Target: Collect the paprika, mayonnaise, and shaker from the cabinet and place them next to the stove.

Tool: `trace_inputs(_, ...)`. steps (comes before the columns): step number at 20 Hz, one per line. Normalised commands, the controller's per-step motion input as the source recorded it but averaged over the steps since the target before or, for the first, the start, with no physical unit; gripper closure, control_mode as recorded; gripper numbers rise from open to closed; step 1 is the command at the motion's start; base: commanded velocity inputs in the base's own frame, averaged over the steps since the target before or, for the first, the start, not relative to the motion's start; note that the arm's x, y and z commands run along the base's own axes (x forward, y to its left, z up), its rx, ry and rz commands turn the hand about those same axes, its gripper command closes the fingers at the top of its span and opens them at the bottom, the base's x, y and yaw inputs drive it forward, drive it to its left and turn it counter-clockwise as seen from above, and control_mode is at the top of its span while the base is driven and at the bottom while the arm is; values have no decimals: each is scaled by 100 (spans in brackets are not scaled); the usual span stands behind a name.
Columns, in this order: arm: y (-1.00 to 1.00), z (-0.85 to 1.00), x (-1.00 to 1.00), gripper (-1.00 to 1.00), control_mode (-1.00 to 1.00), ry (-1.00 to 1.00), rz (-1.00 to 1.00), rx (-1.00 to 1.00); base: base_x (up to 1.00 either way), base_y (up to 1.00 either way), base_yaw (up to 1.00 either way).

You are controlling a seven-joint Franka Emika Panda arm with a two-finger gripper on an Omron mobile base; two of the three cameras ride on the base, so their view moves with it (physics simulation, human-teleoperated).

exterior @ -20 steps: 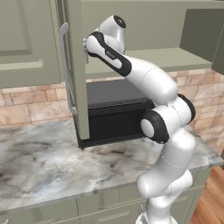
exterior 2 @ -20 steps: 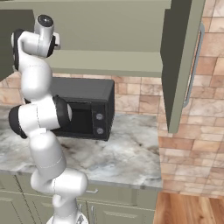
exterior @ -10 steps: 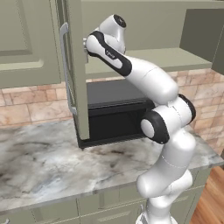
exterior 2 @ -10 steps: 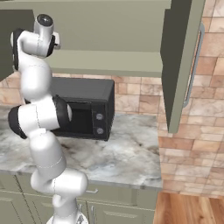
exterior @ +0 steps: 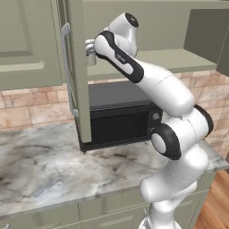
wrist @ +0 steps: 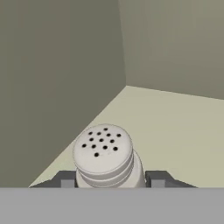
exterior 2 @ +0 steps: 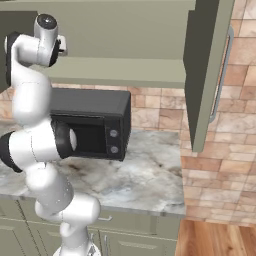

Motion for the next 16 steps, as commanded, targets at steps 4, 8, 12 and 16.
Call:
trace_inputs(4,-33,0,-80,100,-100,-7,0,1,0,0,0)
trace_inputs(8,-44,0,-85,100,-100,-5,0,2,0,0,0)
trace_inputs(12,-57,0,-86,100,-100,-3,1,1,0,0,0)
trace_inputs(16,-65,0,-95,100,-100,-3,2,3,0,0,0)
